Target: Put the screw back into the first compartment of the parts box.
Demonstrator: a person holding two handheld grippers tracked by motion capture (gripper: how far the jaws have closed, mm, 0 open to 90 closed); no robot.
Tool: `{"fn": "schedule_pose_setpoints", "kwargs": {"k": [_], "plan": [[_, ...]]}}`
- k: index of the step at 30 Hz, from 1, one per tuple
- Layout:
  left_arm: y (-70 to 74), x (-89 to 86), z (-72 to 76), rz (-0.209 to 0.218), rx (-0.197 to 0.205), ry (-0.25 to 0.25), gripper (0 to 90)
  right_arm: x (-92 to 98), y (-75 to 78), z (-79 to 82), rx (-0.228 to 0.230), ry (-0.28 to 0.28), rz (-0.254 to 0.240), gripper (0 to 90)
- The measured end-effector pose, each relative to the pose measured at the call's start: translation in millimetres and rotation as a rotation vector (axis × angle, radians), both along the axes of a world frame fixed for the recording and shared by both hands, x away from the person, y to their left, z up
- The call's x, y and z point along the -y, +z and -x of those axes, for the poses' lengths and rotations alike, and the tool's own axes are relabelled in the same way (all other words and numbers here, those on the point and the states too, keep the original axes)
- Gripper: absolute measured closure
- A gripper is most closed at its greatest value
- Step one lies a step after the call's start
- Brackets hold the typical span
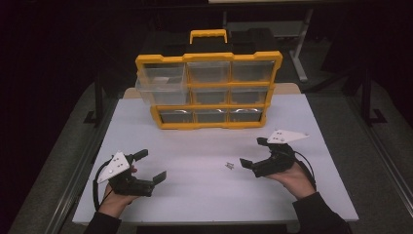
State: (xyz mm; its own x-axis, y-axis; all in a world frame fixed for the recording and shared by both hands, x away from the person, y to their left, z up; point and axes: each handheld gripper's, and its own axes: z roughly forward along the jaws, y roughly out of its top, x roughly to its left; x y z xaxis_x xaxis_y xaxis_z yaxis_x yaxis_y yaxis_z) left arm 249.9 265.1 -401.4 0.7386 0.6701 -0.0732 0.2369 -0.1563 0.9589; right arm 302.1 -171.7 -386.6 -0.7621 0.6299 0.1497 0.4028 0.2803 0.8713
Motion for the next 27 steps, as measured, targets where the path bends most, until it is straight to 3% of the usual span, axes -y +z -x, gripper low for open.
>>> {"fn": "schedule_pose_setpoints", "kwargs": {"k": [1, 13, 27], "plan": [[-0.1, 0.1, 0.1, 0.001, -0.001, 0.0, 0.0, -2.5, -0.2, -2.2, 0.0, 0.018, 0.014, 4.6], [0.1, -0.4, 0.1, 0.014, -0.003, -0.006, 0.0, -16.5, 0.5, -14.6, -0.022, 0.048, 0.072, 11.1], [1.5, -0.6, 0.5, 0.041, 0.0, -0.007, 0.0, -36.9, -4.5, -32.3, -0.101, 0.114, 0.14, 17.1]]}}
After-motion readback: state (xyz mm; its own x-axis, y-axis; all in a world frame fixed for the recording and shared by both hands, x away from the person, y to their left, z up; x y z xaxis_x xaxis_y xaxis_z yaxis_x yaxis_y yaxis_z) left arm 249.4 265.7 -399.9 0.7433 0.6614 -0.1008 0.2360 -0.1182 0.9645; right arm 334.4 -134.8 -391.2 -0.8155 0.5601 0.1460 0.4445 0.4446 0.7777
